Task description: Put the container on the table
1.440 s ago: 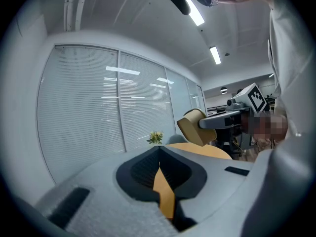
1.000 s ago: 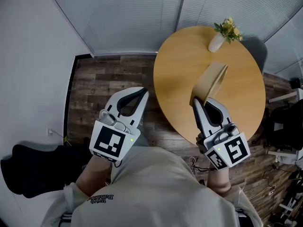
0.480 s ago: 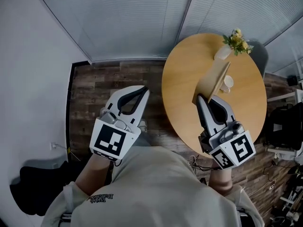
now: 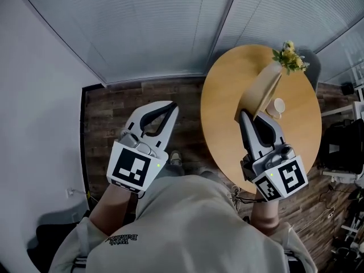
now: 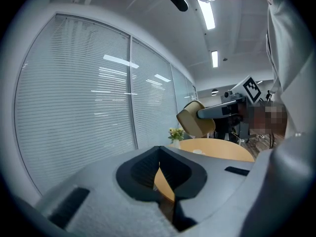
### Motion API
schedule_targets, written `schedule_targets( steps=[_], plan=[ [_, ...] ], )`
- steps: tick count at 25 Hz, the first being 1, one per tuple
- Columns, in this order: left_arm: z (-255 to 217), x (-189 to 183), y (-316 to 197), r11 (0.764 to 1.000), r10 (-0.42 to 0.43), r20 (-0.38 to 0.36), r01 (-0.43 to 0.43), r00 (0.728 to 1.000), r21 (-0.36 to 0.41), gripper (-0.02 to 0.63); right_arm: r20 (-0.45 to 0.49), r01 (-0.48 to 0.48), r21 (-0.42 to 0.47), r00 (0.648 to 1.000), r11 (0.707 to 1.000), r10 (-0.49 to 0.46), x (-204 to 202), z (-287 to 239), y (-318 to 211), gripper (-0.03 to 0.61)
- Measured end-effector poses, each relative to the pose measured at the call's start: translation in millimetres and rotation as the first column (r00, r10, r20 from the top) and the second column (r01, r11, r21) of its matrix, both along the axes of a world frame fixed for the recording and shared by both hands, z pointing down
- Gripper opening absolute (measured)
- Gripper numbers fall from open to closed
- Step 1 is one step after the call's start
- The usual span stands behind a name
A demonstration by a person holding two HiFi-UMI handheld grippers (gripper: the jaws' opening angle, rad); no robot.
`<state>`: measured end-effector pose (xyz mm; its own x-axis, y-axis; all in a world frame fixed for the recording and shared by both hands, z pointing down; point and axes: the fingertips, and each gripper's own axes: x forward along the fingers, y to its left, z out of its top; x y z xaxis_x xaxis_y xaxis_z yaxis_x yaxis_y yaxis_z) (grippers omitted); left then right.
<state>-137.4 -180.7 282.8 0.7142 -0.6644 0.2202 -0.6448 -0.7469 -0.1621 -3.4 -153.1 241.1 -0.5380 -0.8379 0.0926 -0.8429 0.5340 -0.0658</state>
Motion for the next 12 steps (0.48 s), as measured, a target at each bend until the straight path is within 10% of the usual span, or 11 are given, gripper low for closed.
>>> schedule_targets(
  steps=[12],
  plan=[
    [-0.1,8.9,-26.3,1.000,0.022,-0.023,-0.022,0.999,0.008,0.021,-0.041,-0.027,-0.002,0.999,1.000,0.027,4.5,0.3,-12.5,0.032]
  ],
)
